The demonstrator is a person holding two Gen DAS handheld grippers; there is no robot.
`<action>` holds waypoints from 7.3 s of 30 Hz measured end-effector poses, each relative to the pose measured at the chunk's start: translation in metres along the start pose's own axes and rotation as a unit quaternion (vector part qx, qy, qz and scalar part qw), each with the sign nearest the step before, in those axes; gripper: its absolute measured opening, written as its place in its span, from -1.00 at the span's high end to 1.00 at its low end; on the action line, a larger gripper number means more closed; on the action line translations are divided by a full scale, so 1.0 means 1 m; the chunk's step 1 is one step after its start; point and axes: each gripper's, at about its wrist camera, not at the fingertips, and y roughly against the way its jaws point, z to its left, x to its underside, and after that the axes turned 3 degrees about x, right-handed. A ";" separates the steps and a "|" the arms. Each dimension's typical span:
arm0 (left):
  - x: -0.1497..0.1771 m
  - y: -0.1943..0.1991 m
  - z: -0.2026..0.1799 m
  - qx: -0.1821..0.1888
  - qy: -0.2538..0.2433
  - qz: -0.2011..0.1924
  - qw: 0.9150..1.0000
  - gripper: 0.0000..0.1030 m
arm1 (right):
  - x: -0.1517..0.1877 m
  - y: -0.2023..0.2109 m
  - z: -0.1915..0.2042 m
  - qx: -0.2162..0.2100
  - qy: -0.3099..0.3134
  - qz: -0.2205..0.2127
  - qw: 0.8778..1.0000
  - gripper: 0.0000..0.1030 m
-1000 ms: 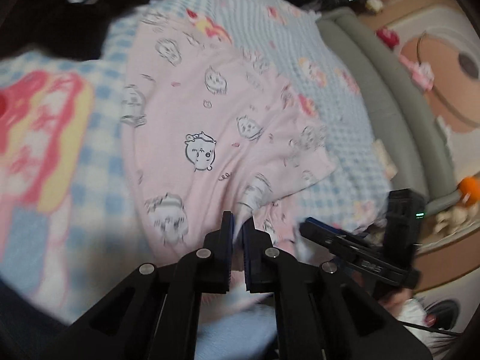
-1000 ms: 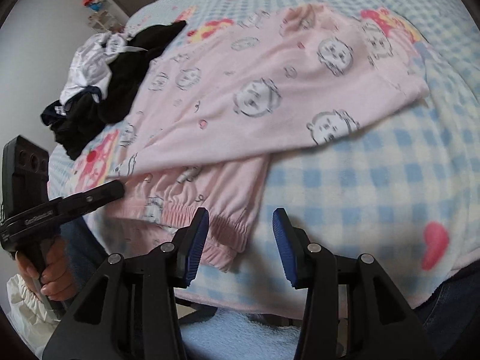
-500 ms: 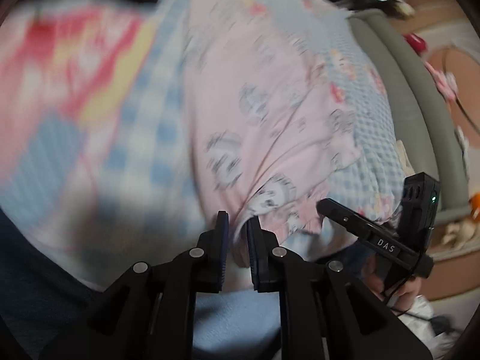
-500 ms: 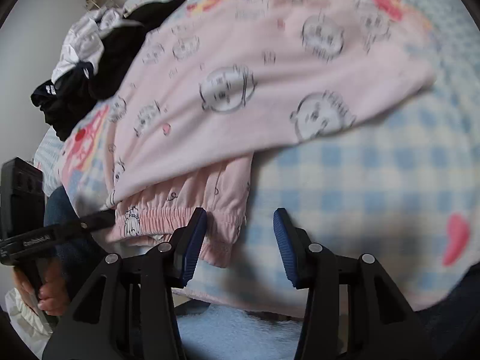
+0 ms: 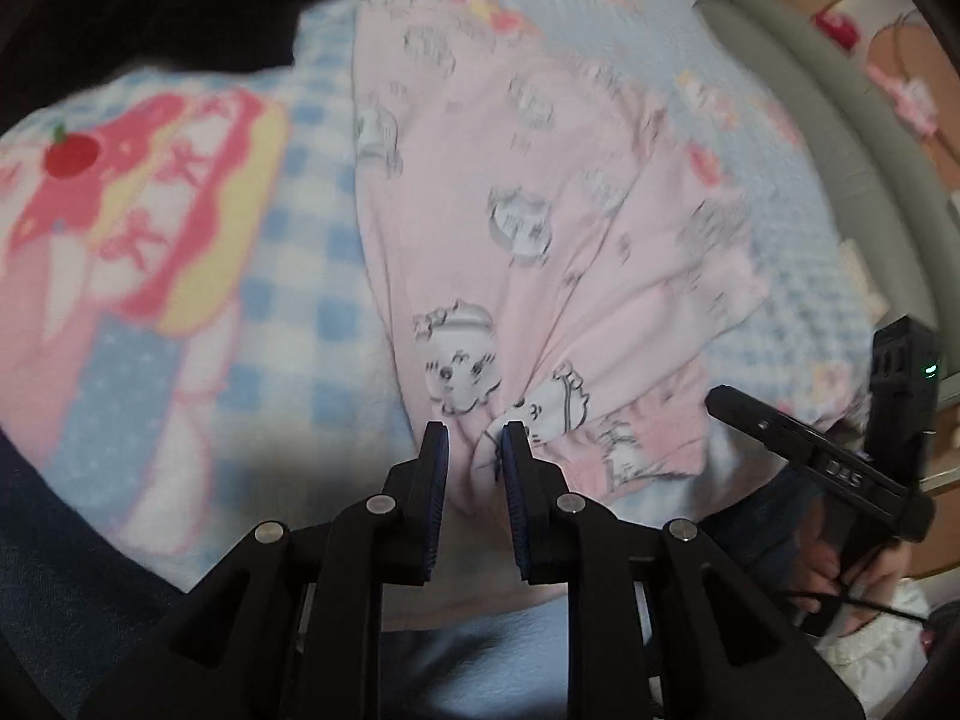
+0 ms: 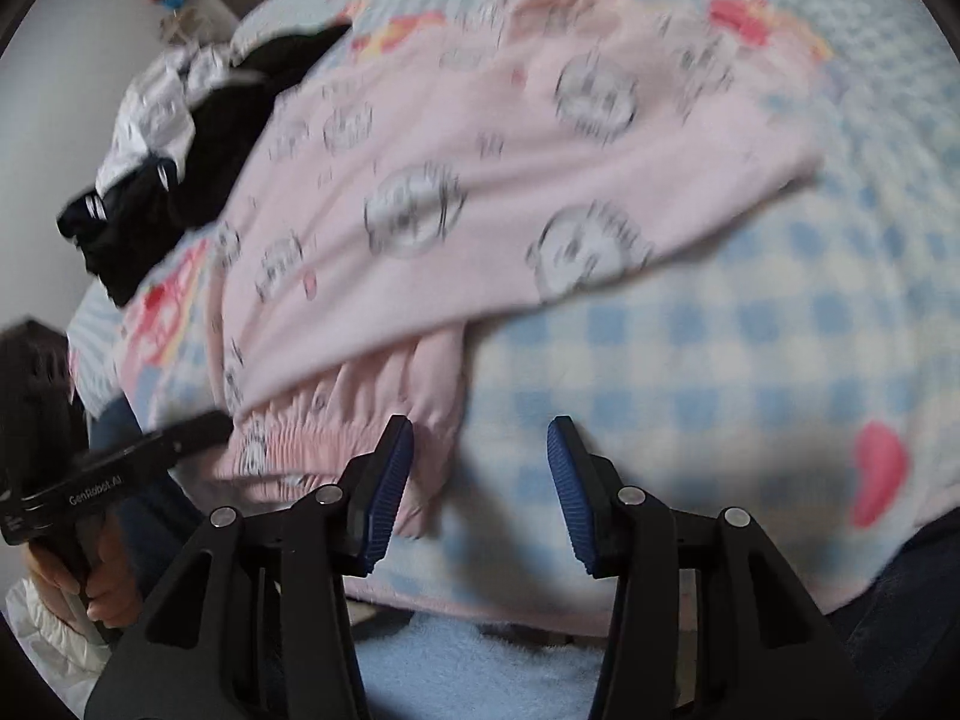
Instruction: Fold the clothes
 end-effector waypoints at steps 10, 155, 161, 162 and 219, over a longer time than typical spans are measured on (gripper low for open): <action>0.002 -0.004 -0.017 -0.001 -0.029 0.004 1.000 0.61 | 0.002 -0.020 -0.001 -0.004 0.007 0.023 1.000 0.09; -0.017 -0.027 0.010 -0.025 0.032 0.025 0.999 0.62 | -0.029 -0.010 0.019 0.002 0.093 -0.003 0.996 0.21; -0.001 -0.007 0.015 0.007 0.053 0.010 0.999 0.59 | -0.007 -0.010 0.014 0.075 0.095 0.008 0.993 0.20; 0.002 -0.004 0.012 0.034 0.053 0.004 0.998 0.50 | -0.006 -0.004 0.015 0.071 0.098 -0.002 0.993 0.12; -0.064 0.004 0.029 0.011 0.054 -0.039 0.998 0.41 | -0.107 -0.028 -0.027 0.013 0.037 0.027 0.999 0.42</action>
